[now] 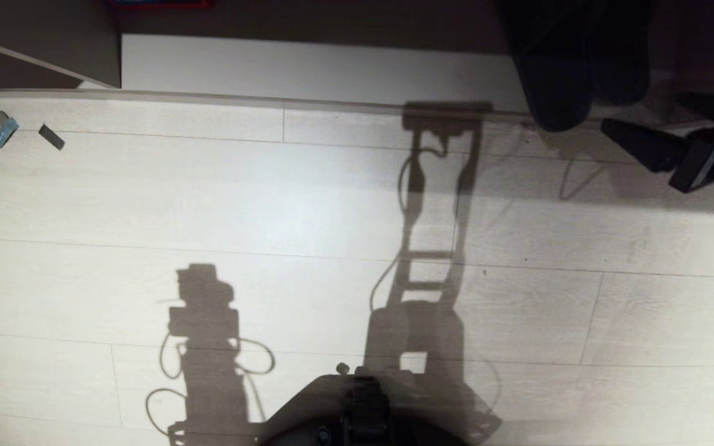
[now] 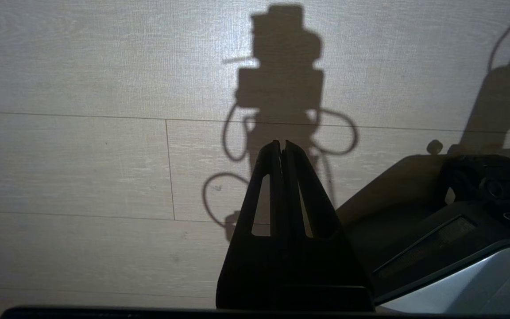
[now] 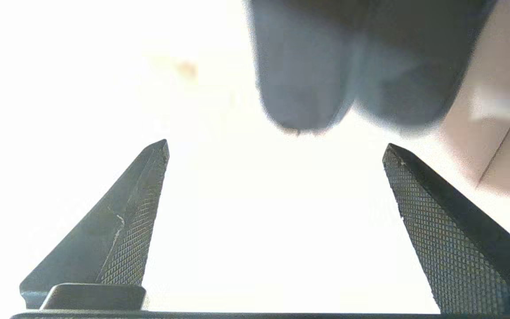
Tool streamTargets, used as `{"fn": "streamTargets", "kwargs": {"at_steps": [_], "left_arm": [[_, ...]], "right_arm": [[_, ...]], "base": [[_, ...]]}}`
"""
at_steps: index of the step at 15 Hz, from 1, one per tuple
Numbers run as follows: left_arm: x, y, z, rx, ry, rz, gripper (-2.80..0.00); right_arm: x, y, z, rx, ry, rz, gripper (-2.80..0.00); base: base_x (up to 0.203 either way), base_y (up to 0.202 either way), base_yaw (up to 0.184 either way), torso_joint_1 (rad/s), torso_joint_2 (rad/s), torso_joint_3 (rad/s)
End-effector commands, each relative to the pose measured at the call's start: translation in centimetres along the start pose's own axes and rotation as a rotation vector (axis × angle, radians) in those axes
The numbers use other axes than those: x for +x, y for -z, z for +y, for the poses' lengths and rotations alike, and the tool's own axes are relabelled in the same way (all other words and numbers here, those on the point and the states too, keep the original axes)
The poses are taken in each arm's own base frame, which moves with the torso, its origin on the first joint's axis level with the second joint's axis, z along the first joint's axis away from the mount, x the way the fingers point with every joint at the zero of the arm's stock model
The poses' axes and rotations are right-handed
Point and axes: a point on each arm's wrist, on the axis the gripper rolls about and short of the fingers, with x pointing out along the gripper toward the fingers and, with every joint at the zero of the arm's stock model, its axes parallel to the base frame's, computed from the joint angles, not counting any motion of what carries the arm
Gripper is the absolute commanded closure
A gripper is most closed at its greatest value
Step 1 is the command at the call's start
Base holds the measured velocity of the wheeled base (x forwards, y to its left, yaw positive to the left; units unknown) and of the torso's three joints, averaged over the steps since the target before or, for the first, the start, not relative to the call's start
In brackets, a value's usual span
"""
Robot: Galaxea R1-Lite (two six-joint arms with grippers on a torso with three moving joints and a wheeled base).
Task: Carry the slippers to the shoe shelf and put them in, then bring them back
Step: Pick up the slippers in the shoe cabinet
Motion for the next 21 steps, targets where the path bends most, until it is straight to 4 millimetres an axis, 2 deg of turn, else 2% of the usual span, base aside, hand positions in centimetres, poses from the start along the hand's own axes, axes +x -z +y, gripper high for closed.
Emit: {"fn": "streamTargets", "kwargs": {"at_steps": [1, 2, 5, 8, 11, 16, 21], "left_arm": [[0.0, 0.0, 0.0, 0.000, 0.000, 0.000, 0.00], [0.0, 0.0, 0.0, 0.000, 0.000, 0.000, 0.00], [0.0, 0.0, 0.0, 0.000, 0.000, 0.000, 0.00], [0.0, 0.0, 0.0, 0.000, 0.000, 0.000, 0.00], [0.0, 0.0, 0.0, 0.000, 0.000, 0.000, 0.00], [0.0, 0.0, 0.0, -0.002, 0.000, 0.000, 0.00], [0.0, 0.0, 0.0, -0.003, 0.000, 0.000, 0.00]], "right_arm": [[-4.4, -0.4, 0.9, -0.005, -0.012, -0.022, -2.80], [-5.6, 0.0, 1.2, 0.002, -0.020, -0.005, 0.00], [-9.5, -0.4, 1.9, 0.014, -0.013, -0.032, 0.00], [-14.9, -1.0, 2.9, 0.015, 0.008, -0.041, 0.00], [-19.9, 0.0, 4.0, 0.012, 0.064, -0.055, 0.00], [-24.8, 3.7, 5.6, 0.018, 0.159, -0.042, 0.00], [-25.3, 12.0, 7.5, 0.087, 0.177, 0.128, 0.00]], "base": [[0.000, 0.000, 0.000, 0.000, 0.00, 0.000], [0.000, 0.000, 0.000, 0.000, 0.00, 0.000], [0.000, 0.000, 0.000, 0.000, 0.00, 0.000], [0.000, 0.000, 0.000, 0.000, 0.00, 0.000], [0.000, 0.000, 0.000, 0.000, 0.00, 0.000], [0.000, 0.000, 0.000, 0.000, 0.00, 0.000], [0.000, 0.000, 0.000, 0.000, 0.00, 0.000]]}}
